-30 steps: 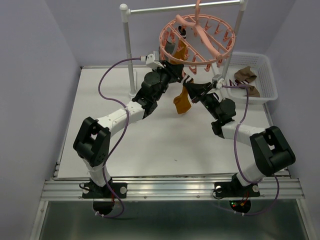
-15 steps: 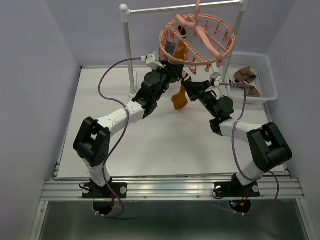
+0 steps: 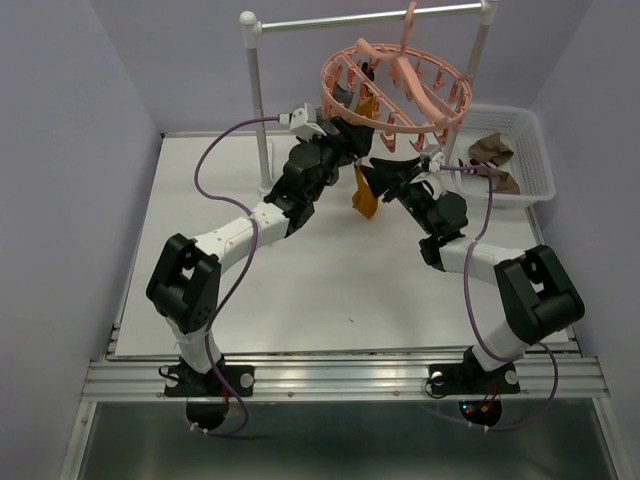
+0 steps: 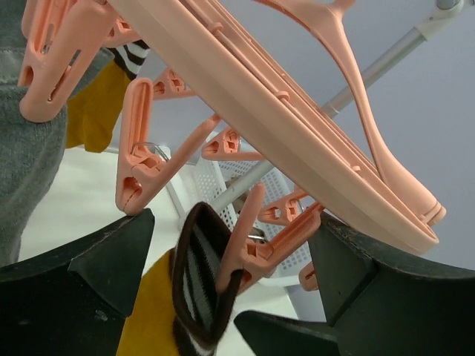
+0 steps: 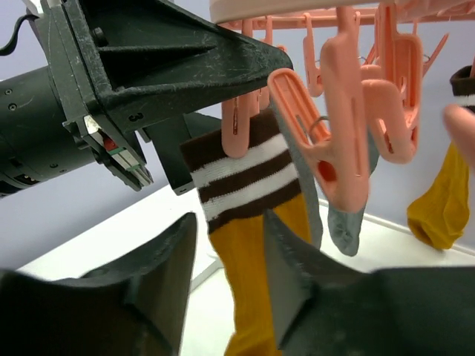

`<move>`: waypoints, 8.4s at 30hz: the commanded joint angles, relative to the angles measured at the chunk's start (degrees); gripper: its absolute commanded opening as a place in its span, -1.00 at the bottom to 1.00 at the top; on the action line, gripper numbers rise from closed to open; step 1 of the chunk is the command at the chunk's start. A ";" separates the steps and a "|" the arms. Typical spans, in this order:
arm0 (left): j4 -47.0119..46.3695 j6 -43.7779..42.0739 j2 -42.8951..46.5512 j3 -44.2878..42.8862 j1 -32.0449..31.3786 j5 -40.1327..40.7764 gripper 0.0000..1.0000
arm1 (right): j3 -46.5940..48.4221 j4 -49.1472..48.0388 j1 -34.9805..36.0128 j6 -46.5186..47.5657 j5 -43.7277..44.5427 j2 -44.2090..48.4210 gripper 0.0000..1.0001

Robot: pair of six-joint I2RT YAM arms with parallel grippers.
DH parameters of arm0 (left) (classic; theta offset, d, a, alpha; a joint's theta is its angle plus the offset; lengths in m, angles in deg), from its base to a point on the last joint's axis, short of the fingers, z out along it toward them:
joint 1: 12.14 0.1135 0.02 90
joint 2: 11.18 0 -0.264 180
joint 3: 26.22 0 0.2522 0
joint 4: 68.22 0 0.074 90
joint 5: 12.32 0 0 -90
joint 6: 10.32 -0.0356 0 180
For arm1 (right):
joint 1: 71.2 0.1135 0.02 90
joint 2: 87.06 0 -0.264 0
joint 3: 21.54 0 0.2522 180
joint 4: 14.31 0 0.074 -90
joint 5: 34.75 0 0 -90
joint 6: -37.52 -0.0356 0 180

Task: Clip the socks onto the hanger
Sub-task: Clamp the sock onto the hanger, then open the clamp at the hanger.

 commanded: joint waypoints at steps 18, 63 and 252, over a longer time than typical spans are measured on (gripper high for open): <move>1.52 -5.85 1.93 -6.66 7.21 7.62 0.98 | 1.46 44.11 0.35 3.28 17.55 20.71 1.00; -7.60 -25.20 17.66 13.36 11.34 -26.21 0.98 | 28.01 79.94 0.35 12.69 39.54 15.18 1.00; -8.22 -15.18 2.36 -2.63 10.29 -32.72 0.44 | 35.13 81.78 0.35 11.28 26.62 10.61 0.95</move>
